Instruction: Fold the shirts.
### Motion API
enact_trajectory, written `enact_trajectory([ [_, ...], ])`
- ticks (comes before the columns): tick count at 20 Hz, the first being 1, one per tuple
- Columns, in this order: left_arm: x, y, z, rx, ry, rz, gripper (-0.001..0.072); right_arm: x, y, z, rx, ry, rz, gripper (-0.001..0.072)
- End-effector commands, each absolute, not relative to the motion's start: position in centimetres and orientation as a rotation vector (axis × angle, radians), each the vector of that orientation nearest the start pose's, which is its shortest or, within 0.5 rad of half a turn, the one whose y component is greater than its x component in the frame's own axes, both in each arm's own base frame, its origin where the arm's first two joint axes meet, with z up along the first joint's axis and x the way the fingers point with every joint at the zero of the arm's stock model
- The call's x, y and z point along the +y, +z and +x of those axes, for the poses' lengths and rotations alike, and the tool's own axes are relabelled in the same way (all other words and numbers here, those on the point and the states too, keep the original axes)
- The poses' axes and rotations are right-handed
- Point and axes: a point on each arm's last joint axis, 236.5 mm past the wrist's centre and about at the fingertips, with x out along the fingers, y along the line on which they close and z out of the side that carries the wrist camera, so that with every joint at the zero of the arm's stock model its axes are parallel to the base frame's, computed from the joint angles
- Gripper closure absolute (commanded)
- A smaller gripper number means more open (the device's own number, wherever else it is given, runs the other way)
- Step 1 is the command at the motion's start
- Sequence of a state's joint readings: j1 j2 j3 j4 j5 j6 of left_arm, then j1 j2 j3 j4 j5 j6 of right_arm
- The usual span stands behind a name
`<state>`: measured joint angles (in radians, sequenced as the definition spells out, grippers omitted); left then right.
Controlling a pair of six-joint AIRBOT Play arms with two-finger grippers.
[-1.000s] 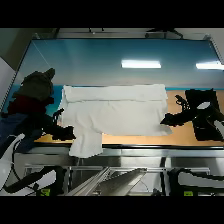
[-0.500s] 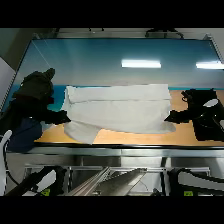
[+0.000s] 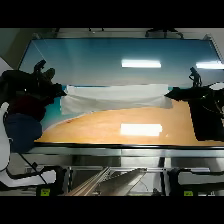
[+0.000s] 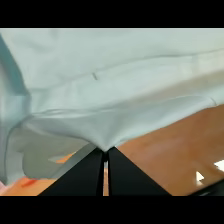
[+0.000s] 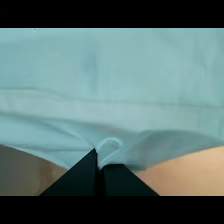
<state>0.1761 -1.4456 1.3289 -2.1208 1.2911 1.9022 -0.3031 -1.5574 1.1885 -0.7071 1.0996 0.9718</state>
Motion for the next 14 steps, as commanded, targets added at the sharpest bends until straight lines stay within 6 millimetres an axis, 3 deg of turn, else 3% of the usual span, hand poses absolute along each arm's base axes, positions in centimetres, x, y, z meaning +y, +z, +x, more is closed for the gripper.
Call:
enact_trajectory([
  [1, -4.9, 0.1, 46.4, 1.269, -0.420, -0.307, 0.0694, 2.2, -3.7, 50.0, 1.008, 0.391, 0.547, 0.0689],
  [4, -5.1, -3.7, 48.9, 1.317, -0.433, -0.316, 0.0694, 2.2, -5.4, 52.8, 0.972, 0.397, 0.509, 0.0688],
  [6, -5.1, -5.5, 50.1, 1.337, -0.440, -0.319, 0.0693, 2.1, -6.8, 53.5, 0.980, 0.385, 0.513, 0.0688],
  [9, -5.2, -6.0, 52.3, 1.319, -0.457, -0.314, 0.0693, 2.1, -8.5, 53.3, 1.009, 0.380, 0.520, 0.0688],
  [11, -5.5, -5.6, 53.4, 1.299, -0.470, -0.295, 0.0692, 1.9, -8.5, 53.4, 1.001, 0.391, 0.496, 0.0668],
  [12, -5.8, -5.1, 53.8, 1.284, -0.477, -0.284, 0.0691, 1.6, -8.4, 53.6, 0.996, 0.384, 0.479, 0.0528],
  [13, -6.1, -4.6, 54.2, 1.267, -0.481, -0.271, 0.0684, 0.9, -8.3, 53.7, 0.998, 0.375, 0.442, 0.0444],
  [14, -6.2, -3.8, 54.7, 1.245, -0.485, -0.262, 0.0363, -0.1, -8.2, 53.8, 1.007, 0.351, 0.409, 0.0441],
])
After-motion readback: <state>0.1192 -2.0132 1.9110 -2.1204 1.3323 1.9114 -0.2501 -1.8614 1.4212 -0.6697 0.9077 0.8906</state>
